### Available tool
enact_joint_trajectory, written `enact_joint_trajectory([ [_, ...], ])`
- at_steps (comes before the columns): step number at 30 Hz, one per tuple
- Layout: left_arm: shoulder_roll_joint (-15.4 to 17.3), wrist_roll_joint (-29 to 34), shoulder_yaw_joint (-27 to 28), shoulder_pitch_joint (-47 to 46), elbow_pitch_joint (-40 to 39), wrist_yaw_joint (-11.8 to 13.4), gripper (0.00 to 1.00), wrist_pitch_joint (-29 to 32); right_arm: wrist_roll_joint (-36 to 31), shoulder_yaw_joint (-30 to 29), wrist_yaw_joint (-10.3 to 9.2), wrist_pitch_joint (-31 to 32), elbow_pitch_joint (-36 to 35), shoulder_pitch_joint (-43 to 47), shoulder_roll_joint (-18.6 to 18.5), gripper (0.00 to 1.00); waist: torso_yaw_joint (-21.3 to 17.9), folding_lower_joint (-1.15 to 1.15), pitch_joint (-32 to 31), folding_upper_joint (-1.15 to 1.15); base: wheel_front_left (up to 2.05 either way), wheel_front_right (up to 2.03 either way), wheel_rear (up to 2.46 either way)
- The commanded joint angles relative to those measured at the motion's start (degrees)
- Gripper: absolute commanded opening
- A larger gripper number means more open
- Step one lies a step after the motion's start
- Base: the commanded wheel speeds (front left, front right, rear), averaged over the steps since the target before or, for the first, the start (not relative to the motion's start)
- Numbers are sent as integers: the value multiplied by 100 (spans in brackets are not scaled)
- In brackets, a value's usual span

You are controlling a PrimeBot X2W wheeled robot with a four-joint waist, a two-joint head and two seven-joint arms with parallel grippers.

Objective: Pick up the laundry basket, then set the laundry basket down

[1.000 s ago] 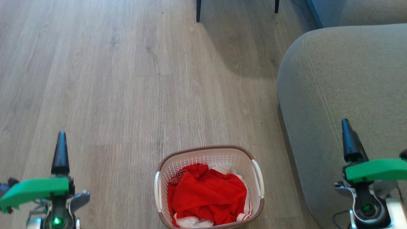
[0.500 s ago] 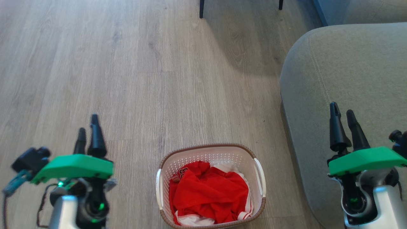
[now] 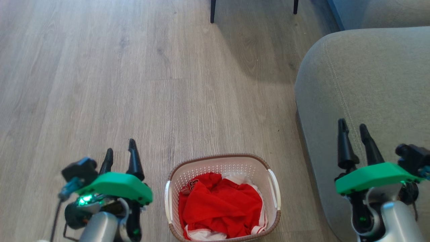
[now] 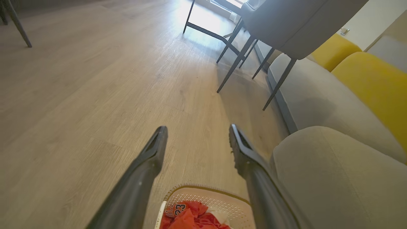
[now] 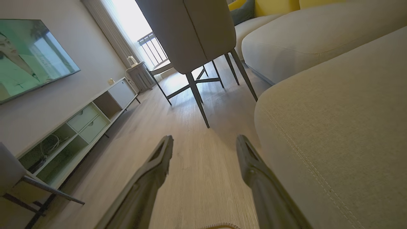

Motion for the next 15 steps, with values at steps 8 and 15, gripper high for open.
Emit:
enact_joint_trajectory([
  [8, 305, 772, -572, -535, 201, 603, 100, -214, -248, 378, 28, -195, 295, -167, -147, 100, 26, 0, -40, 0, 0, 0, 0],
  [15, 328, 828, -898, -565, 291, 349, 100, -332, -800, 595, 30, -313, 585, -249, -222, 100, 78, 0, -53, 0, 0, 0, 0],
])
